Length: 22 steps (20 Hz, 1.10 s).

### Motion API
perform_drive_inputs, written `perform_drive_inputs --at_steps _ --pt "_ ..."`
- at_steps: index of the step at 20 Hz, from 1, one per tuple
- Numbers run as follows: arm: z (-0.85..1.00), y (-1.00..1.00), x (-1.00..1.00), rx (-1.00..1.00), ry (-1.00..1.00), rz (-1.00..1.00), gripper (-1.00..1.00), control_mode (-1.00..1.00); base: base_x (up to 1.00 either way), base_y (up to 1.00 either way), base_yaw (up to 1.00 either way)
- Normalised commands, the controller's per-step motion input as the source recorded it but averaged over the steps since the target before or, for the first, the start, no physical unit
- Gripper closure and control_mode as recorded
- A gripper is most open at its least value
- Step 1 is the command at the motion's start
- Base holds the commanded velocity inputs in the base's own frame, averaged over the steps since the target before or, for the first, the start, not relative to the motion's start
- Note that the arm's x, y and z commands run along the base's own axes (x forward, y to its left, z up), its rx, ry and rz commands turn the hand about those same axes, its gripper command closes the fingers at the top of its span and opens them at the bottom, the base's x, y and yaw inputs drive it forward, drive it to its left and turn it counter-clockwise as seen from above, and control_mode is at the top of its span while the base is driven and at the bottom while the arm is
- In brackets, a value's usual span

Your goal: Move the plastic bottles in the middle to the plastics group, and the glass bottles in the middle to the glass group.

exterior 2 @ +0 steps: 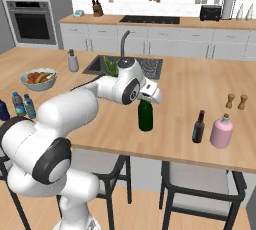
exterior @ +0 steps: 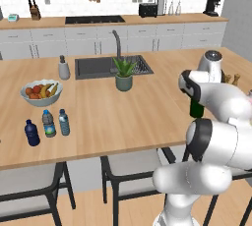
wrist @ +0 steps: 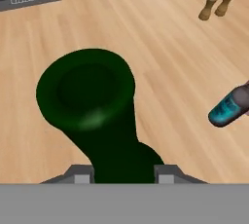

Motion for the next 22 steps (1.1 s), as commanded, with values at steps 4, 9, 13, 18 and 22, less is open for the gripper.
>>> perform_drive_inputs --at_steps 4,9,13,18,22 --pt "0.03 -0.73 -0.21 -0.06 -0.07 -0.10 1.00 -1.00 0.00 0.00 0.00" --pt "0.01 -0.58 0.00 -0.02 -0.05 -0.08 1.00 -1.00 0.00 0.00 0.00" --pt "0.00 -0.37 0.05 0.03 0.00 -0.04 1.00 -1.00 0.00 0.00 0.00" --pt "0.00 -0.33 0.13 0.00 0.00 -0.07 1.00 -1.00 0.00 0.00 0.00" --pt "0.00 -0.28 0.11 0.00 0.00 -0.11 1.00 -1.00 0.00 0.00 0.00"
